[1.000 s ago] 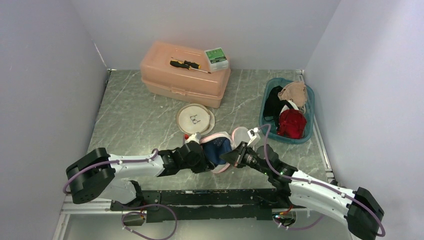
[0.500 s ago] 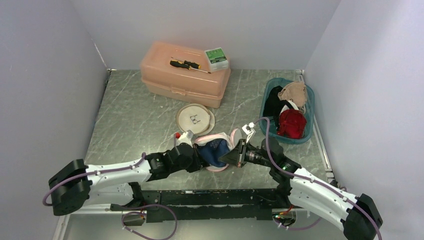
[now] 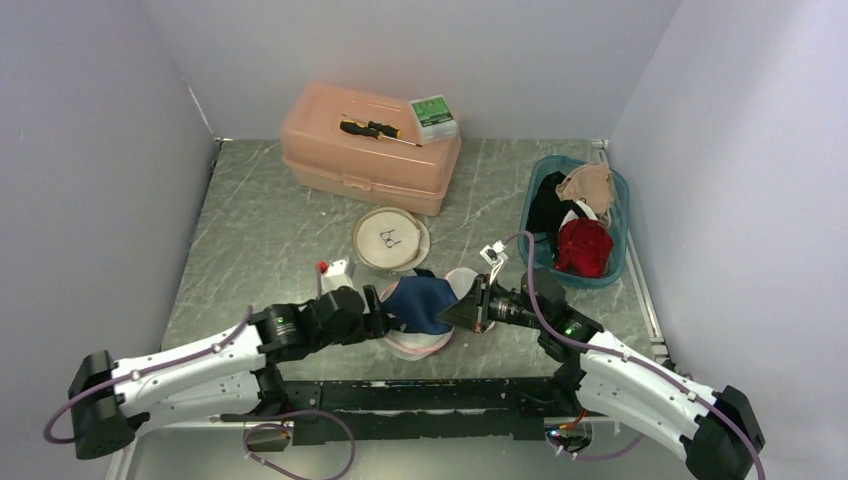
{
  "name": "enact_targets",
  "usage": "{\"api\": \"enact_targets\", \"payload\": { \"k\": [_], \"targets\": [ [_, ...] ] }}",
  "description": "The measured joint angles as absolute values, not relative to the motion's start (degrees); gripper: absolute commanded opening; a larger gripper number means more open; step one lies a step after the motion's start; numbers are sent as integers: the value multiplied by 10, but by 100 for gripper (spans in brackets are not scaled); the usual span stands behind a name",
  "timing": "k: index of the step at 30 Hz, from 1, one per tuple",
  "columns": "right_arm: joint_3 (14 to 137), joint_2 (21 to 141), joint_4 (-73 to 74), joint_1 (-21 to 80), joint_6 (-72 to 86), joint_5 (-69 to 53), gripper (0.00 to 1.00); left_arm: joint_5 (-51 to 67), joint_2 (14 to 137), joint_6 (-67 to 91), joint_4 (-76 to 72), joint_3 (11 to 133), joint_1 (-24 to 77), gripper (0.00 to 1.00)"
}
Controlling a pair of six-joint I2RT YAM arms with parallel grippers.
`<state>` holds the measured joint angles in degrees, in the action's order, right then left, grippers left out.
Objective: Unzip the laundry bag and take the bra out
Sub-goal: Pick up the bra from the laundry bag.
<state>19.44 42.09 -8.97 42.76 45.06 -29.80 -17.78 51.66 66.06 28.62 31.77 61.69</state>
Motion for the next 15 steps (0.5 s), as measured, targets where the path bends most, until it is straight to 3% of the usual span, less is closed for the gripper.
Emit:
{"api": "enact_targets", "payload": {
  "k": [8, 15],
  "targets": [
    [191, 422, -91, 427, 452, -260, 0, -244, 406, 600, 425, 412, 617, 89],
    [169, 437, -100, 427, 459, -253, 0, -265, 394, 520, 438, 441, 617, 90]
  ]
}}
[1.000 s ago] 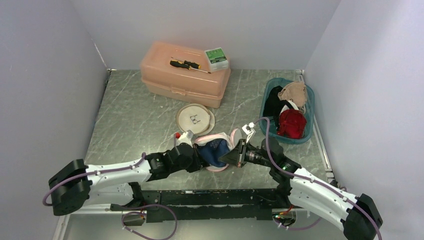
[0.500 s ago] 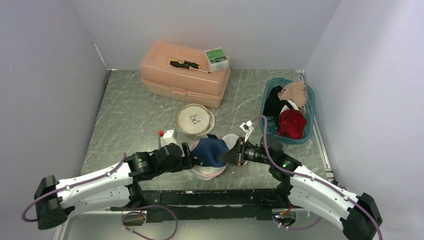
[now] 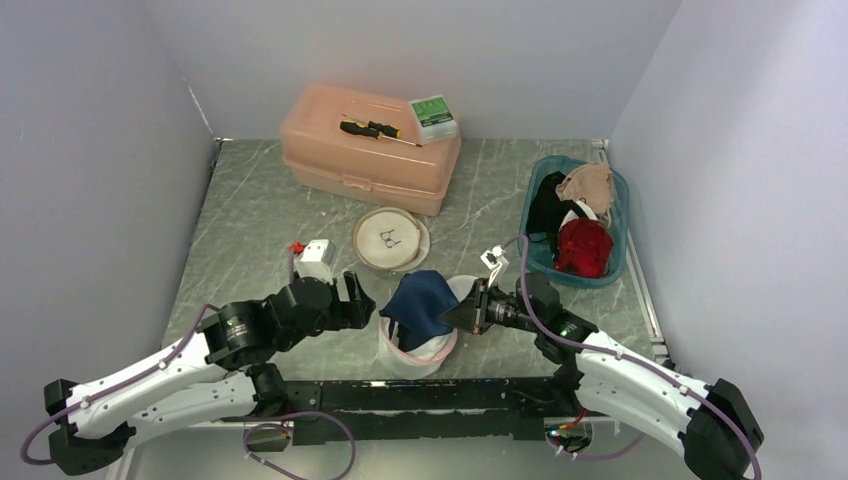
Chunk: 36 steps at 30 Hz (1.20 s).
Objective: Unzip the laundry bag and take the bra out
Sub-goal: Pick up the bra from the laundry bag.
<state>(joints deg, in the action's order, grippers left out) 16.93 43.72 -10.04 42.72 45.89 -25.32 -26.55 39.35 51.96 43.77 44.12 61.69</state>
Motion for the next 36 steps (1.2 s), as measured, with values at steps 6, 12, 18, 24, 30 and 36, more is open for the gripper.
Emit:
{"api": "enact_targets", "payload": {
  "k": [6, 12, 18, 24, 30, 36],
  "targets": [
    [153, 439, -114, 427, 458, -253, 0, -204, 415, 480, 344, 431, 616, 93],
    [134, 435, -133, 427, 445, -260, 0, -143, 470, 462, 252, 414, 616, 93],
    [116, 433, -159, 427, 440, -283, 0, -90, 524, 448, 199, 412, 604, 90],
    [103, 406, -175, 427, 431, -298, 0, -6, 523, 456, 135, 366, 542, 73],
    [91, 390, -187, 427, 421, -302, 0, 106, 528, 473, 46, 309, 489, 43],
    [89, 388, -184, 427, 415, -300, 32, 173, 546, 478, -29, 305, 488, 4]
  ]
}}
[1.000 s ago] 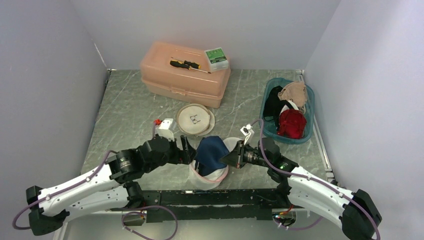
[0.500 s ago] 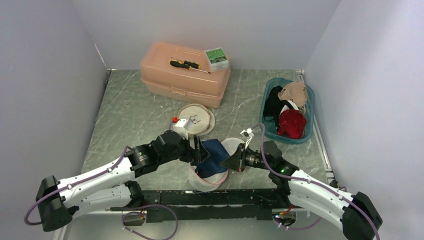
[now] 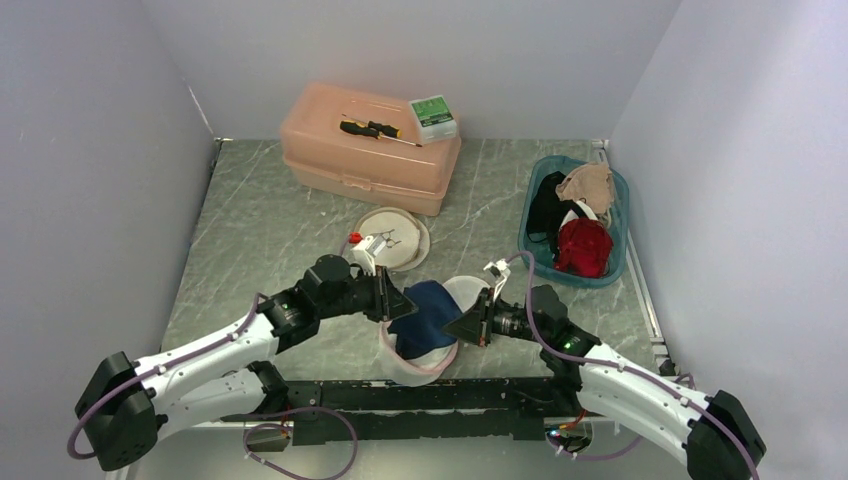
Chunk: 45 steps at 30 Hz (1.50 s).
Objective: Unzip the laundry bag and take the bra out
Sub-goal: Pick up the bra from the laundry bag.
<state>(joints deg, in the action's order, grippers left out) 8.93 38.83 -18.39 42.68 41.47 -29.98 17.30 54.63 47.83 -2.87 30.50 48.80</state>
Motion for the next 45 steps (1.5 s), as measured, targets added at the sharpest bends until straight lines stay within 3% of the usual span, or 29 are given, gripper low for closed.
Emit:
{"api": "enact_targets", "payload": {
  "k": [2, 4, 5, 7, 18, 31, 45],
  "targets": [
    [90, 384, -173, 426, 413, -294, 59, 182, 546, 476, -38, 305, 487, 3],
    [94, 375, -152, 425, 409, -288, 73, 186, 546, 473, -40, 305, 487, 3],
    [98, 369, -135, 425, 405, -284, 89, 186, 546, 472, -39, 306, 487, 3],
    [112, 349, -101, 426, 398, -273, 99, 186, 545, 465, -33, 309, 487, 3],
    [220, 239, 64, 425, 372, -167, 100, 182, 528, 393, 41, 382, 487, 3],
    [211, 115, 152, 425, 422, 41, 96, 197, 492, 324, 85, 448, 487, 3],
    [152, 139, 145, 425, 442, 15, 93, 207, 478, 262, 114, 564, 487, 3]
  ]
}}
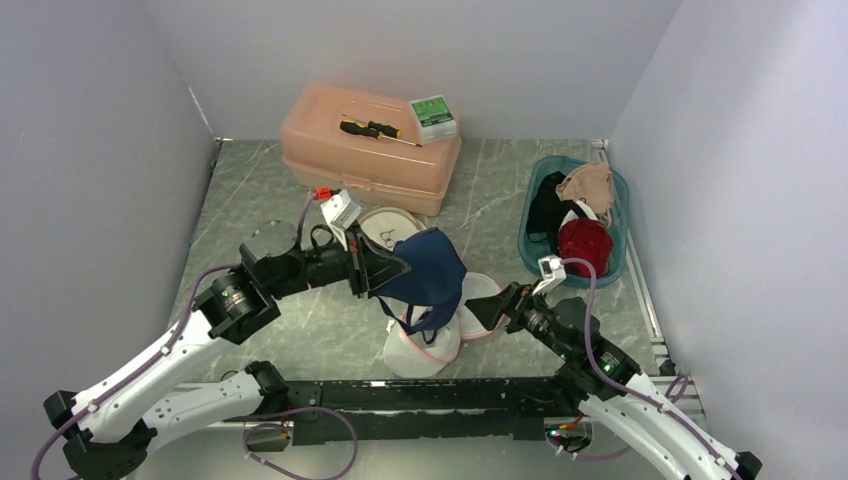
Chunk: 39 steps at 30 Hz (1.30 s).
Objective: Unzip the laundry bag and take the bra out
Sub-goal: Pick up the bra from the laundry bag.
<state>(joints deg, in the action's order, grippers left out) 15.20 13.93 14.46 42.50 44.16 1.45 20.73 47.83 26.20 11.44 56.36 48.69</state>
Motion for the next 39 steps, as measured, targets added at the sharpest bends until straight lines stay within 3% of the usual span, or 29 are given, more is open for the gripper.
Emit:
{"api": "enact_targets", "payload": {
  "k": [7, 19, 28, 39],
  "targets": [
    [178, 112, 151, 425, 447, 19, 100, 176, 466, 230, 128, 591, 487, 3],
    [264, 119, 101, 425, 498, -20, 100, 117, 475, 223, 104, 605, 487, 3],
    [234, 114, 65, 425, 507, -61, 100, 95, 459, 248, 76, 604, 487, 3],
    [243, 213, -55, 425, 531, -135, 100, 88, 490, 263, 23, 596, 487, 3]
  ]
}}
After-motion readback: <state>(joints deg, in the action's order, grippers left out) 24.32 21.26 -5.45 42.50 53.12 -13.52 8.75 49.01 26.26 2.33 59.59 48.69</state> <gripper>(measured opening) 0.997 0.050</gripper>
